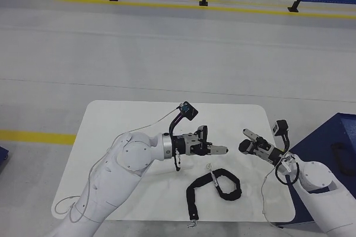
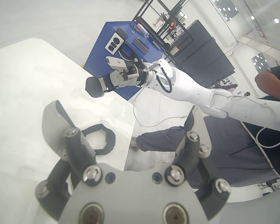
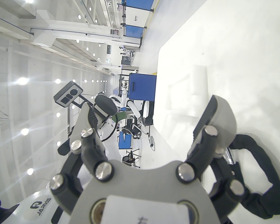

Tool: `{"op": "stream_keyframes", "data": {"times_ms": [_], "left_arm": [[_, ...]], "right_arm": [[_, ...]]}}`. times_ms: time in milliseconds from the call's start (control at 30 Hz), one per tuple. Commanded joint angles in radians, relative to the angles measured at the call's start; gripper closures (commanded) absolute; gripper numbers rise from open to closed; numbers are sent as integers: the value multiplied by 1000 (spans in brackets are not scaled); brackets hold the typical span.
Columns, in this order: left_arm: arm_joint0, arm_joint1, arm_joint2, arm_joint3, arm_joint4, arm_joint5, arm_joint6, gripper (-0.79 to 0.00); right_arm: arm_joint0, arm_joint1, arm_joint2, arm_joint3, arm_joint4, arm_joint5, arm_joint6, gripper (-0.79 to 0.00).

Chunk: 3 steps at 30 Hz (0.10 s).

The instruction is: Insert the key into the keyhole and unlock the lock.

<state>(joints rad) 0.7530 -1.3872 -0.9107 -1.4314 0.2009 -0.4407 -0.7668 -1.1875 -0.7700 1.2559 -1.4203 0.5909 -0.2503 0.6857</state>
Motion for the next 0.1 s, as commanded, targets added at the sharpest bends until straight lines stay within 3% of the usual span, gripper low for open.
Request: {"op": "stream_keyframes", "data": {"times_ms": [0,67], "left_arm": [[0,0,0,0,0,0,0,-785],[0,0,0,0,0,0,0,-785]], "right_arm": [[0,0,0,0,0,0,0,-785],[0,0,0,0,0,0,0,-785]]}}
